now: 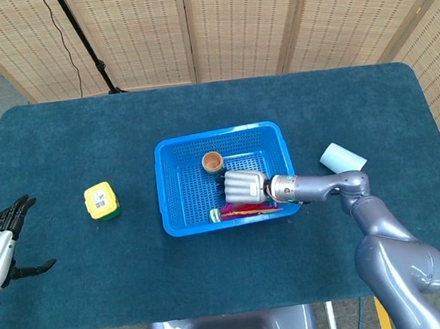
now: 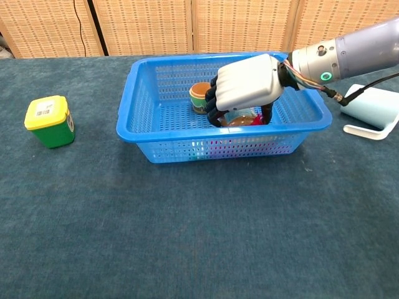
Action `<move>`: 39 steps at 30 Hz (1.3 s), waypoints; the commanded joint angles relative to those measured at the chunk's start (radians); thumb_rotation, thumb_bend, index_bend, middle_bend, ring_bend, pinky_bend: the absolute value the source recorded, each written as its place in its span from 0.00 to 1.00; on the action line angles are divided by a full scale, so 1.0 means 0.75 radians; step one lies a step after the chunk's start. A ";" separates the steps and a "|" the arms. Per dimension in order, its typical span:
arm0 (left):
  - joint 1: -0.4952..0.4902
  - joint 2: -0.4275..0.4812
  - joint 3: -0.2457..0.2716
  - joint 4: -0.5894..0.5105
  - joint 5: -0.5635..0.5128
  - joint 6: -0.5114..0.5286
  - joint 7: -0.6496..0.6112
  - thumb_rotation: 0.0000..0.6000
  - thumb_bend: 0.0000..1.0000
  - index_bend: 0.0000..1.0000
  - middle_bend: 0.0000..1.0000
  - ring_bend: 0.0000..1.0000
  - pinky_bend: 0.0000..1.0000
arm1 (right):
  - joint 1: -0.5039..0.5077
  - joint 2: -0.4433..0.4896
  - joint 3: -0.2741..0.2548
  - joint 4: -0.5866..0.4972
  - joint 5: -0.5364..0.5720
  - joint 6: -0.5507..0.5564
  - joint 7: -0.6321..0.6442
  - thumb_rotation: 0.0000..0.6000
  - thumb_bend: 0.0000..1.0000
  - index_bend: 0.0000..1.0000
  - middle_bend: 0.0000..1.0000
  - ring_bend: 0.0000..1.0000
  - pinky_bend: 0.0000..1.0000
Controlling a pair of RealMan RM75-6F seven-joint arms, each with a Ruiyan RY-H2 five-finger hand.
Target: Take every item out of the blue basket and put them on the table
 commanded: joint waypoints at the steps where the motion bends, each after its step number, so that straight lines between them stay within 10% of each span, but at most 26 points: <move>1: -0.001 0.000 0.000 0.001 -0.001 -0.002 -0.002 1.00 0.02 0.00 0.00 0.00 0.00 | -0.024 -0.021 0.017 0.047 0.023 0.068 -0.003 1.00 0.41 0.60 0.49 0.34 0.39; 19: 0.003 0.008 0.027 -0.012 0.072 -0.001 -0.011 1.00 0.02 0.00 0.00 0.00 0.00 | -0.102 0.229 0.228 -0.066 0.278 0.264 -0.116 1.00 0.41 0.60 0.49 0.34 0.39; 39: -0.010 -0.018 0.035 -0.034 0.067 -0.012 0.063 1.00 0.02 0.00 0.00 0.00 0.00 | -0.313 0.316 0.419 -0.235 0.720 -0.403 -0.026 1.00 0.42 0.58 0.48 0.34 0.40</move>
